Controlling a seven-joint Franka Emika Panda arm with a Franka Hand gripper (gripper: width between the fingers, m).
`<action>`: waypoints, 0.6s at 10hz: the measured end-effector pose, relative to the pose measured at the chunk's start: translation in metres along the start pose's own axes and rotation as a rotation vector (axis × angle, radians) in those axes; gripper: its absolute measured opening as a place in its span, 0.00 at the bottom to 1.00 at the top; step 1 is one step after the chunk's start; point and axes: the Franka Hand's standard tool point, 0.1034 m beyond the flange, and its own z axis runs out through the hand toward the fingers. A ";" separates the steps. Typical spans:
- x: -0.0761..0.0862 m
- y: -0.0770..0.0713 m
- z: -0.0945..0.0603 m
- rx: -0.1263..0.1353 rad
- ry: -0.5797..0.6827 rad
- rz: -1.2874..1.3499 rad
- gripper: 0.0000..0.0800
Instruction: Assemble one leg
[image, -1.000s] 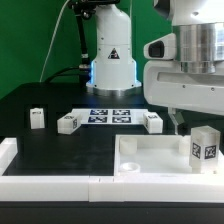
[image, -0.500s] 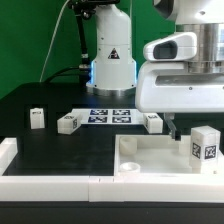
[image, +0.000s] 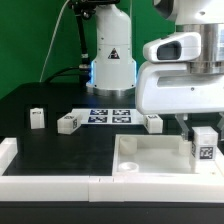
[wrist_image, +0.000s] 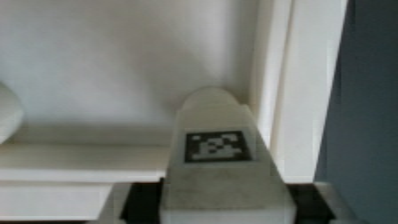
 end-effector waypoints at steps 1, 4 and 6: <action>0.000 -0.001 0.000 0.004 -0.001 0.146 0.36; -0.002 0.005 0.000 -0.007 -0.003 0.524 0.36; -0.005 0.020 -0.001 -0.049 0.011 0.743 0.37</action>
Offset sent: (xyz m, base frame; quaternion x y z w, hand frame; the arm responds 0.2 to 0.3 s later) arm -0.0012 0.0006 0.0003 0.0079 0.0151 0.4021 0.9154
